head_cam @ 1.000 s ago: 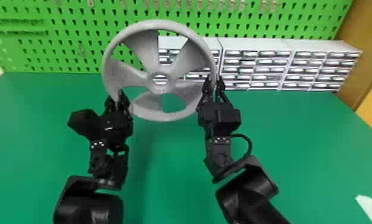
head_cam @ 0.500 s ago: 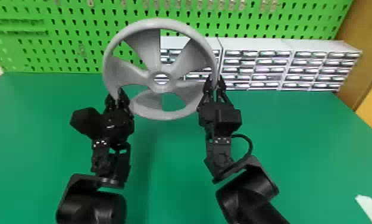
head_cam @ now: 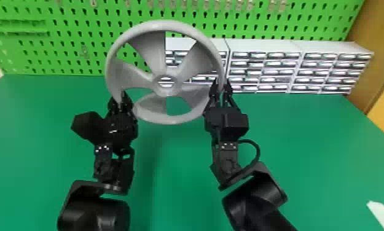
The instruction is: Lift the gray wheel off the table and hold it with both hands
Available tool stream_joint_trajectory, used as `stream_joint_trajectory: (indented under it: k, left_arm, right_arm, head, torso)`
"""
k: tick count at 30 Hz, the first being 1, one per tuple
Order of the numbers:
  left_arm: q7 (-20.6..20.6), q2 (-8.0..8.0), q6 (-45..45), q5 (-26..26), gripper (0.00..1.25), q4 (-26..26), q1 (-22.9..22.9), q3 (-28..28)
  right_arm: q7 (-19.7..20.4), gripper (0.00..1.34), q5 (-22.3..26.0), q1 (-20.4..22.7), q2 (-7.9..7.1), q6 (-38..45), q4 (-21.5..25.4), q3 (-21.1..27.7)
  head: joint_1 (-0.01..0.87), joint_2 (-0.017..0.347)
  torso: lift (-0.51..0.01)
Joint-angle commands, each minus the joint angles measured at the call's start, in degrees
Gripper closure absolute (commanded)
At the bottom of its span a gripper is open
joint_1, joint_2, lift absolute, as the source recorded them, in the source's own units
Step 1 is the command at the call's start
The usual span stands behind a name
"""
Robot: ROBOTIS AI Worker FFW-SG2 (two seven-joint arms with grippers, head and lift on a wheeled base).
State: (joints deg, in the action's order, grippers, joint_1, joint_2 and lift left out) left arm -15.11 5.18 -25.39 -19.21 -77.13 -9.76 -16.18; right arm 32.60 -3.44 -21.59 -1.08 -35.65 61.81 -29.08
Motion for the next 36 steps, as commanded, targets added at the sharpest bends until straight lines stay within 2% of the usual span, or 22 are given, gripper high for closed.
stream_joint_trajectory:
  k: [1,22,36]
  left_arm:
    - [0.0,0.01,0.0,0.0,0.98,0.0,0.1,0.1]
    - [-0.7,0.01,-0.1,0.0,0.98,0.0,0.2,0.4]
    - [-4.0,-0.17,-0.1,0.4,0.98,-0.4,0.4,-0.2]
  right_arm:
    - [0.0,1.22,-0.1,0.1,0.02,0.1,0.0,0.2]
    - [0.0,1.22,-0.2,0.1,-0.07,0.1,-0.3,0.1]
    - [0.0,1.22,-0.2,0.1,-0.07,0.1,-0.3,0.1]
  head:
    - [0.711,0.015]
    - [0.711,0.015]
    - [0.711,0.015]
  torso:
    - [-0.098]
    - [-0.098]
    - [-0.098]
